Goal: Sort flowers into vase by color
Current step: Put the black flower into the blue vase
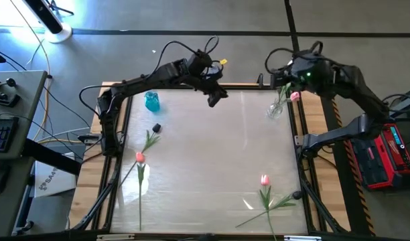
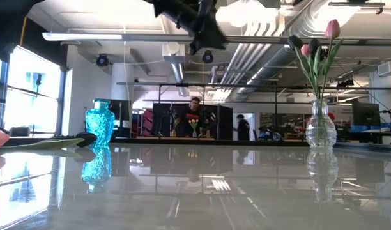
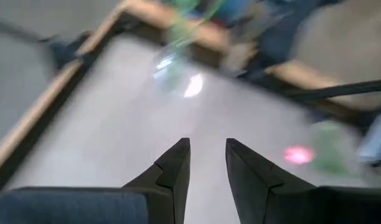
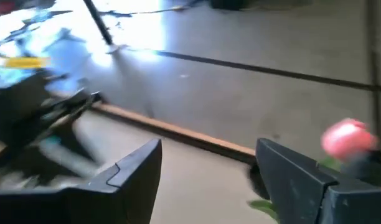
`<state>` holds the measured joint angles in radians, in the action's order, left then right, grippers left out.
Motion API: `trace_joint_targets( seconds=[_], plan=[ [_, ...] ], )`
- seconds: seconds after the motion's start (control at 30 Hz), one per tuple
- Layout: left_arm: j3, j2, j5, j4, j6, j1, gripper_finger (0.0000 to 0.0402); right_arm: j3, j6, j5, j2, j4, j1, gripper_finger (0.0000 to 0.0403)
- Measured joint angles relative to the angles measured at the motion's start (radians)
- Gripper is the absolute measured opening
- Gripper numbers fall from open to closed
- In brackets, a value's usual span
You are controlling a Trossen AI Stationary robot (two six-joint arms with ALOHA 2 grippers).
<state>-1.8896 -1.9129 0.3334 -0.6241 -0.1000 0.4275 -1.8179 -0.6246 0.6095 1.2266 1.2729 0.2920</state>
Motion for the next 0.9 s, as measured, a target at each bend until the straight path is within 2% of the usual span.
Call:
trace_joint_targets(
  seconds=[0.1,0.23,0.43,0.6,0.73,0.9],
  plan=[
    [0.001,0.029,-0.154,-0.143,0.035,0.01,0.0083,0.007,0.084,-0.138,0.001,-0.069,0.0,0.025],
    [0.001,0.088,-0.25,-0.302,0.03,0.008,0.0072,0.07,0.129,-0.32,0.009,-0.187,-0.008,0.025],
    [0.001,0.145,-0.389,-0.562,-0.047,-0.071,0.0056,0.184,0.133,-0.428,0.023,-0.345,-0.045,0.025],
    [0.009,0.157,-0.527,-0.786,-0.195,-0.167,0.0053,0.249,0.136,-0.531,0.026,-0.432,-0.078,0.025],
    [0.087,0.187,-0.545,-0.86,-0.318,-0.219,0.0053,0.263,0.165,-0.635,0.026,-0.429,-0.109,0.025],
    [0.291,0.297,-0.478,-0.828,-0.457,-0.249,0.0053,0.264,0.196,-0.637,0.026,-0.424,-0.166,0.025]
  ],
)
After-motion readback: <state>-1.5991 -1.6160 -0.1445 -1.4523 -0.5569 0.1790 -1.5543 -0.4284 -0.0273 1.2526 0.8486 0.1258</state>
